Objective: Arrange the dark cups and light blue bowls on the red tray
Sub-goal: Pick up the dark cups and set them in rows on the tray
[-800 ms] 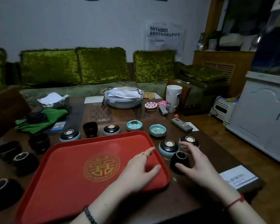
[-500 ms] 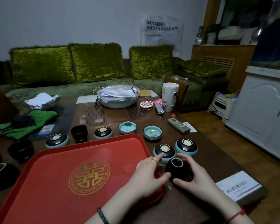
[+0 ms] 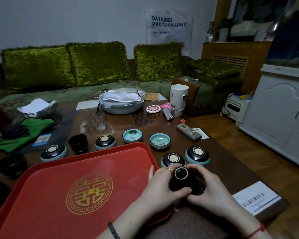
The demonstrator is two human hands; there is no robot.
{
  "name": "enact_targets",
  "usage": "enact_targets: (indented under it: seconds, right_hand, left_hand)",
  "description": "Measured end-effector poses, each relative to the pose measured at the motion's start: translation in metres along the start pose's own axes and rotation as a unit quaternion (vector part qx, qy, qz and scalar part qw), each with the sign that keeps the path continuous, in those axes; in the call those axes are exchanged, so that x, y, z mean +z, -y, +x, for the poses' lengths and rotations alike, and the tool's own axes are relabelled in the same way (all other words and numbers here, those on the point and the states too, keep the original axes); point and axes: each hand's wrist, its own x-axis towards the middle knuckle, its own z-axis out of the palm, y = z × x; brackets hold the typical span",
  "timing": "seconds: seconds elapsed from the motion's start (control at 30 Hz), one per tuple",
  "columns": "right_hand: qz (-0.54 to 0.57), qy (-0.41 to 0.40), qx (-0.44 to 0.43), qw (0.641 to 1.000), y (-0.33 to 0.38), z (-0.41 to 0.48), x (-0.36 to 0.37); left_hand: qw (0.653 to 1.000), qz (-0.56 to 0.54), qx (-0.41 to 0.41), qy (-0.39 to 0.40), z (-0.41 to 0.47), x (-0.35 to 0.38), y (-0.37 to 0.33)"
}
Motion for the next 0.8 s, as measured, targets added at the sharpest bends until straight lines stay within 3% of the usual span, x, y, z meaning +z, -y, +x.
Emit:
enact_targets:
  seconds: [0.13,0.33,0.8]
  right_hand:
    - [0.015,0.017,-0.041,0.999,0.024,0.007,-0.008]
    - [0.117,0.025,-0.074,0.990,0.060,0.023,-0.006]
    - [0.261,0.017,-0.029,0.965,0.079,0.085,0.055]
  left_hand:
    - [0.990,-0.139,0.015,-0.025,-0.005,-0.020,-0.001]
    - [0.948,-0.317,-0.009,-0.008,-0.014,-0.054,0.013]
    - [0.959,-0.253,-0.020,-0.124,-0.016,-0.091,0.069]
